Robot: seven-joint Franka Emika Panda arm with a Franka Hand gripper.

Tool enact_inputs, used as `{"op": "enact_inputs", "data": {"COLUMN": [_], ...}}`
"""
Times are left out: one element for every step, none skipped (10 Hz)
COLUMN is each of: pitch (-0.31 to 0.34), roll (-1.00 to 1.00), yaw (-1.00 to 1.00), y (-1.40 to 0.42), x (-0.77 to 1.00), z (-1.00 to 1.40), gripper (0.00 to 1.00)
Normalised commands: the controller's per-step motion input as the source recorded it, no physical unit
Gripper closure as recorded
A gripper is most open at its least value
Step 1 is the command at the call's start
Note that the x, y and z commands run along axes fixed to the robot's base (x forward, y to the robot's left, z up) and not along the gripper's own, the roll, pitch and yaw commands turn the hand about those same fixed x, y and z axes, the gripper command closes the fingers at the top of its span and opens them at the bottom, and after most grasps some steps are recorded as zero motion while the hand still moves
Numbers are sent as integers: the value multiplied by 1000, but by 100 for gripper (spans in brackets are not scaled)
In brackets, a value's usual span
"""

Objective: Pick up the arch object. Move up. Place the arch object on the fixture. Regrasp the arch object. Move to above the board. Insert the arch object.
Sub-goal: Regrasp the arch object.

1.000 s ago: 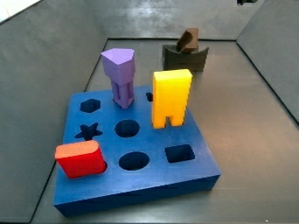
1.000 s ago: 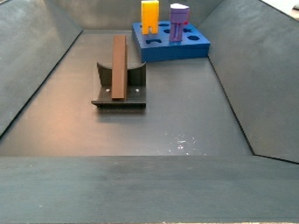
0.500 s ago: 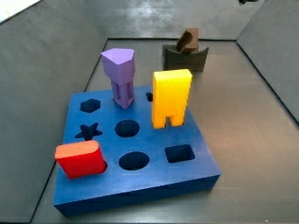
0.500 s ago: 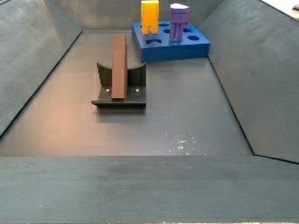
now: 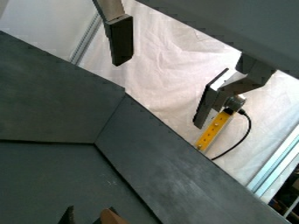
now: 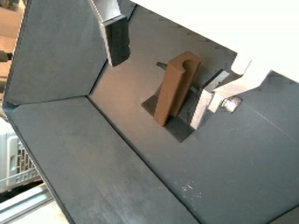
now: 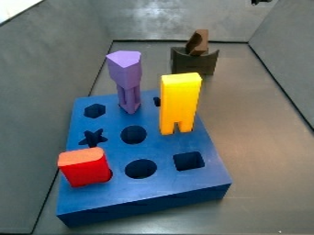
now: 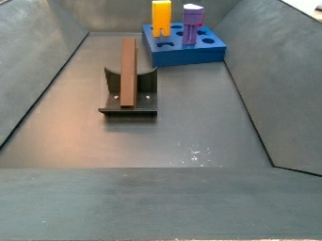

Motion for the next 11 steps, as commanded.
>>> {"op": "enact_inputs", "data": {"pitch": [57, 59, 59, 60, 61, 61, 61, 61, 61, 61, 61], "roll": [139, 138, 137, 137, 137, 136, 136, 136, 136, 136, 136], "yaw": [85, 86, 86, 87, 87, 87, 87, 87, 88, 88, 88], "y": [-55, -54, -54, -54, -53, -53, -53, -53, -53, -53, -53], "x": [768, 766, 766, 766, 765, 765, 765, 765, 765, 765, 765], "z": [-41, -41, -40, -40, -40, -40, -40, -40, -40, -39, -39], "gripper": [0, 0, 0, 0, 0, 0, 0, 0, 0, 0, 0]}}
